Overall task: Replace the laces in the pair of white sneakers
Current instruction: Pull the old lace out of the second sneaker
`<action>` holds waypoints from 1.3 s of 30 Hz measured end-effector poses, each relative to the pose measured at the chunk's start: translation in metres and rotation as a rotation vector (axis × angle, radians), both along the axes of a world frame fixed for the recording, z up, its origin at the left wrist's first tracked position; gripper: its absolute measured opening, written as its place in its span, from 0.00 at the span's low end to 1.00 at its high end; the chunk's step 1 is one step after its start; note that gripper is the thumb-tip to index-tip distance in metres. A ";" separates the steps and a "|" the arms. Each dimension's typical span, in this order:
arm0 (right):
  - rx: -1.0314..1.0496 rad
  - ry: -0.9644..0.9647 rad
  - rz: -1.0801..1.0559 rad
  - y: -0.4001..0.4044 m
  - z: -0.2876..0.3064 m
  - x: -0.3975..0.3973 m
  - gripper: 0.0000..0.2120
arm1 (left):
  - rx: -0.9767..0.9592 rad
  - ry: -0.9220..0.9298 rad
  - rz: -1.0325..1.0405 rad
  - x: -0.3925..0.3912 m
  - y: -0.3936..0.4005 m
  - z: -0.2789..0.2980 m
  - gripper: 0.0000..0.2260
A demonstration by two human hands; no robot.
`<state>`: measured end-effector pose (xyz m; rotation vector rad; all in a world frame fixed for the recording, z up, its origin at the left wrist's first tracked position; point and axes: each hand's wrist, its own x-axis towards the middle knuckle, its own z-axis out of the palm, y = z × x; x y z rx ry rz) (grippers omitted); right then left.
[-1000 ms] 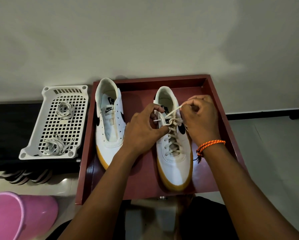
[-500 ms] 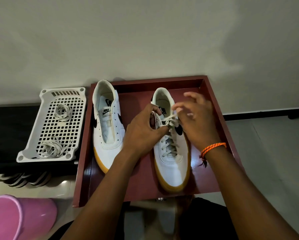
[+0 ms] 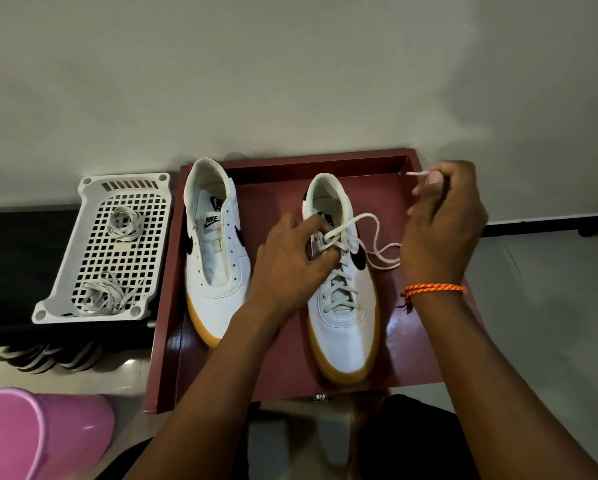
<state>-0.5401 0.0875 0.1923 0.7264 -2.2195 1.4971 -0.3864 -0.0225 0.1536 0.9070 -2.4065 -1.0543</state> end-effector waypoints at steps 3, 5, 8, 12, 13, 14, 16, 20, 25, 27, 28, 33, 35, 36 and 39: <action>-0.092 -0.039 -0.044 0.000 0.000 -0.004 0.09 | -0.057 0.009 0.017 -0.003 0.001 -0.004 0.16; 0.061 -0.163 0.038 0.001 -0.007 -0.007 0.11 | -0.035 0.062 0.035 -0.004 0.000 -0.005 0.10; 0.466 -0.290 0.176 0.004 -0.022 -0.003 0.20 | 0.066 0.141 0.050 -0.006 -0.003 -0.003 0.05; 0.546 -0.257 0.497 0.001 -0.020 0.013 0.12 | 0.080 0.158 0.050 -0.008 -0.006 -0.007 0.06; 0.551 -0.236 0.526 0.000 -0.018 0.015 0.11 | 0.082 0.162 0.048 -0.009 -0.006 -0.007 0.07; 0.557 -0.214 0.542 -0.001 -0.018 0.017 0.11 | 0.082 0.167 0.047 -0.009 -0.006 -0.008 0.07; 0.533 -0.205 0.571 -0.001 -0.018 0.020 0.10 | 0.078 0.186 0.049 -0.009 -0.004 -0.008 0.05; 0.452 -0.230 0.573 0.001 -0.015 0.017 0.08 | 0.127 0.271 0.081 -0.010 -0.002 -0.003 0.03; 0.486 -0.165 0.566 0.000 -0.018 0.019 0.07 | 0.234 0.363 0.098 -0.012 0.002 0.002 0.02; 0.442 -0.134 0.569 -0.001 -0.017 0.019 0.05 | 0.297 0.389 0.082 -0.012 0.005 0.006 0.00; 0.401 -0.163 0.587 -0.001 -0.015 0.019 0.04 | 0.331 0.406 0.079 -0.012 0.005 0.008 0.01; 0.211 -0.323 0.535 0.000 -0.004 0.012 0.04 | 0.551 0.502 0.033 -0.009 0.002 0.016 0.09; 0.073 -0.413 0.492 0.001 -0.001 0.004 0.05 | 0.653 0.538 0.046 -0.006 -0.001 0.018 0.12; -0.012 -0.471 0.461 0.002 0.000 0.001 0.05 | 0.704 0.575 0.085 -0.004 -0.004 0.019 0.12; -0.193 -0.578 0.334 0.004 0.001 -0.007 0.07 | 0.865 0.716 0.313 0.000 -0.017 0.019 0.10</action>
